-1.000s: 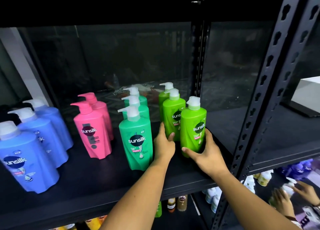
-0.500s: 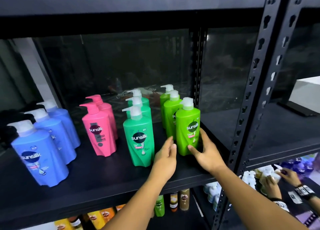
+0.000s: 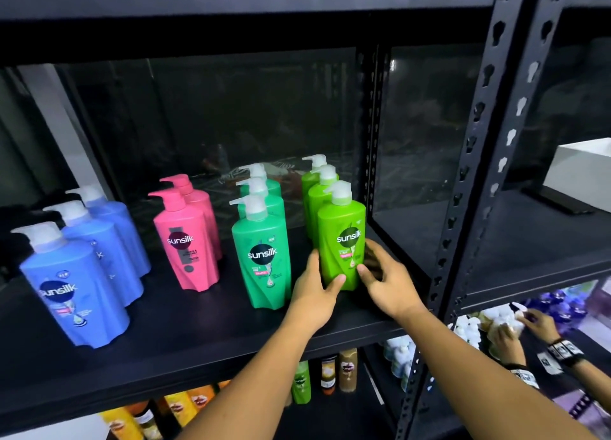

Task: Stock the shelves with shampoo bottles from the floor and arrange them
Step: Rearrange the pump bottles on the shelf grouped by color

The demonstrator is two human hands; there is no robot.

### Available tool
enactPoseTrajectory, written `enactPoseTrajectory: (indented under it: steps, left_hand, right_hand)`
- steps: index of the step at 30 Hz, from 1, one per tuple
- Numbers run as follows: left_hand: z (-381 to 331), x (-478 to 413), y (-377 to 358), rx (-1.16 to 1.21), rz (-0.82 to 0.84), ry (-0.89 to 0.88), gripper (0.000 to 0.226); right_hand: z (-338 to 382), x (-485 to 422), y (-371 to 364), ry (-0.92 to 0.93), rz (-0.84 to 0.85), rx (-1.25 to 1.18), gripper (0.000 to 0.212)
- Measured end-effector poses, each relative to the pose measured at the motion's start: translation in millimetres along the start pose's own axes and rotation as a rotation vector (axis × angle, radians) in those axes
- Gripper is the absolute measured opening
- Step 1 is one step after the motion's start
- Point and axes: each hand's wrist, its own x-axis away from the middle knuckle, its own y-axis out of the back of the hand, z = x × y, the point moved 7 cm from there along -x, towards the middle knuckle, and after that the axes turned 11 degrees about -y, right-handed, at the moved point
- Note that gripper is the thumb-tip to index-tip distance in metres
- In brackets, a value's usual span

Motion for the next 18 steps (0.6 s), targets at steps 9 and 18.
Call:
enactPoseTrajectory:
  steps: [9, 18]
  left_hand:
    - [4.4, -4.8, -3.0, -0.011, 0.005, 0.008, 0.074]
    - [15.8, -10.9, -5.6, 0.003, -0.029, 0.067, 0.071]
  right_hand:
    - [111.7, -26.6, 35.6, 0.113, -0.095, -0.237, 0.045]
    - [128.9, -58.5, 20.6, 0.119, -0.033, -0.087, 0.033]
